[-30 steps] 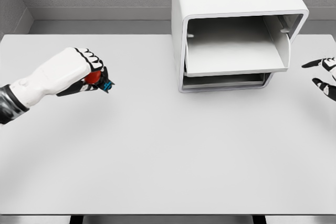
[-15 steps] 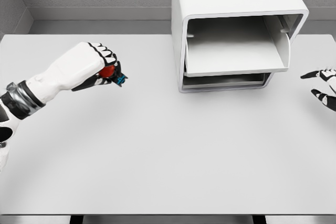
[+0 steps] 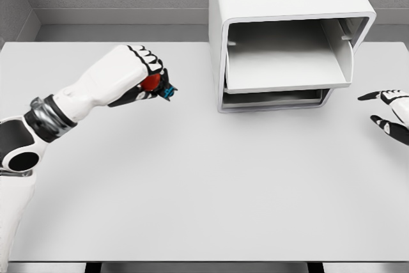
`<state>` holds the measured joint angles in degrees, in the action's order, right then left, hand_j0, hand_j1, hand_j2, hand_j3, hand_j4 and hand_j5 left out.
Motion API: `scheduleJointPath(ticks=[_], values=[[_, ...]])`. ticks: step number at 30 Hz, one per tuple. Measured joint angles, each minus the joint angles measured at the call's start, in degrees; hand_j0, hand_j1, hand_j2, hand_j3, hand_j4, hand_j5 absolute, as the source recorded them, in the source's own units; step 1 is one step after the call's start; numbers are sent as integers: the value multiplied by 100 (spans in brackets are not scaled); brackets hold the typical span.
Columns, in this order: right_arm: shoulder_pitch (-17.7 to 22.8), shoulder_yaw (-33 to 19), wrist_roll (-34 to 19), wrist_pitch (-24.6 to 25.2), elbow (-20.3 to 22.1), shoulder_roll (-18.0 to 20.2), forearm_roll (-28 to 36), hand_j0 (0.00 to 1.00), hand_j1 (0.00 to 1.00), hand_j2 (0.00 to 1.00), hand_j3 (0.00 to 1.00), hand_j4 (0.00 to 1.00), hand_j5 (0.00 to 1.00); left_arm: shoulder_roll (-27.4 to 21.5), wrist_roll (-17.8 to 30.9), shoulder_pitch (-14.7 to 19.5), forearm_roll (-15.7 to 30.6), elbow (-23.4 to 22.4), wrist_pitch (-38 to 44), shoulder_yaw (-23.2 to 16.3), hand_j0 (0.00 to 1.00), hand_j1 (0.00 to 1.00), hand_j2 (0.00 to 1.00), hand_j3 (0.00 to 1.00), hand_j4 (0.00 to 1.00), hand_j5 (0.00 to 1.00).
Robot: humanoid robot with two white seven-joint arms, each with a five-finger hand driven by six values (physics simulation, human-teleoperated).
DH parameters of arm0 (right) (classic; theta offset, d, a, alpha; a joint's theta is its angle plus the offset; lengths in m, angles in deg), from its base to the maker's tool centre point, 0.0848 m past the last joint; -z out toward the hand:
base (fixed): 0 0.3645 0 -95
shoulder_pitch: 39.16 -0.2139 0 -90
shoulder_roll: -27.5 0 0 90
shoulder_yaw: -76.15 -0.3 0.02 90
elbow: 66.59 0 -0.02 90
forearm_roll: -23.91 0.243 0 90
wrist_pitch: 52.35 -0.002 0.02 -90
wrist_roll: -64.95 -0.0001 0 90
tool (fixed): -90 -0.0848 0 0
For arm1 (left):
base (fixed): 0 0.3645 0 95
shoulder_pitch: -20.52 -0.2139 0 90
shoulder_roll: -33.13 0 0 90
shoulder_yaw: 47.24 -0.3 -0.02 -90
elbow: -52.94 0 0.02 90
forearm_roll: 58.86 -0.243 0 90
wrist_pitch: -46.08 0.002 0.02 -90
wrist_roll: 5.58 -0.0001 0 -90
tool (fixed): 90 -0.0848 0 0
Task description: Slide open multi-storey tabletop storage cabinets and put open load switch and slide close multi-storey tabletop storage cabinets
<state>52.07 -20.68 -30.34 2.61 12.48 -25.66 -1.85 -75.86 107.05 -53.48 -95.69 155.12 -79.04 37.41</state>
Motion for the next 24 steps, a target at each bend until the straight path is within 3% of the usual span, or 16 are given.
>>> scheduleJointPath(ticks=[24], values=[[-9,67,4,0,9,-51,-4,65,65,65,65,65,65,838,1,185,-26,98,1,-382,28,28,28,28,28,28]])
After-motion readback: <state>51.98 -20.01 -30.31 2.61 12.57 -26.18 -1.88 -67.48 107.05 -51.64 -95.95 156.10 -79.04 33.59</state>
